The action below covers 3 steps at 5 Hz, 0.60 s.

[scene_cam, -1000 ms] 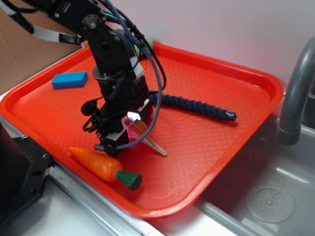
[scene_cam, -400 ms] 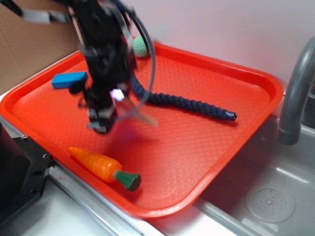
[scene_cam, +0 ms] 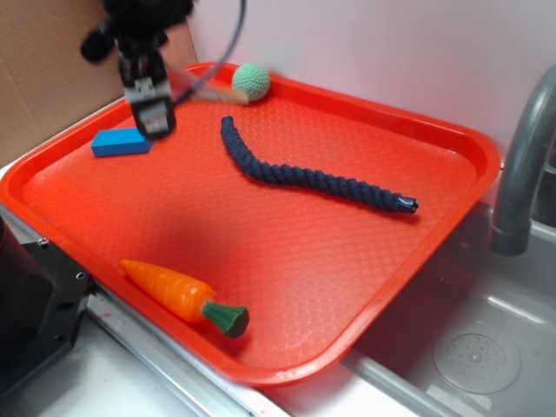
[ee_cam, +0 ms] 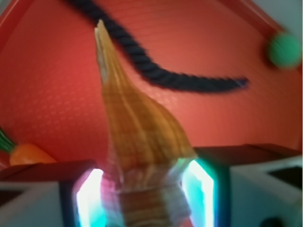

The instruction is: Grab the shell.

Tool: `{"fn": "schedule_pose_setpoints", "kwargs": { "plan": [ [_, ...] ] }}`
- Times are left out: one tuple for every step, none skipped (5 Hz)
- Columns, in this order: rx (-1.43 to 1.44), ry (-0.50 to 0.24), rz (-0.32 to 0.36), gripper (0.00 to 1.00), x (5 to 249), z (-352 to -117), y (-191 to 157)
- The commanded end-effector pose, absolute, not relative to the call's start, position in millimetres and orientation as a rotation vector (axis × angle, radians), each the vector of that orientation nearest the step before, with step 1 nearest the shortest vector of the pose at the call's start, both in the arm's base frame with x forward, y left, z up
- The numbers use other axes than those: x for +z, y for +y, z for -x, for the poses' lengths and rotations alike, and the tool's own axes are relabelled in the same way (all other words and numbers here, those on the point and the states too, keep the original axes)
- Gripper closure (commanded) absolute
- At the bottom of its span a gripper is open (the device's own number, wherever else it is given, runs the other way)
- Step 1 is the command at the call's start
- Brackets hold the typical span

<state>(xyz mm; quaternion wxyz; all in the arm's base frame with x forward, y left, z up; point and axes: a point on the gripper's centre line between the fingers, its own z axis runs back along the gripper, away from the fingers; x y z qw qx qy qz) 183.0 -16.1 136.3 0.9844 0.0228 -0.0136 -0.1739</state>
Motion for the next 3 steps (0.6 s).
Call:
{"fn": "schedule_pose_setpoints", "kwargs": {
  "plan": [
    [0.126, -0.13, -0.017, 1.0, 202.1, -154.4, 7.4],
    [0.175, -0.132, -0.057, 1.0, 211.5, -142.4, 17.0],
    [0.172, -0.115, -0.042, 1.0, 211.1, -140.5, 14.3]
  ]
}}
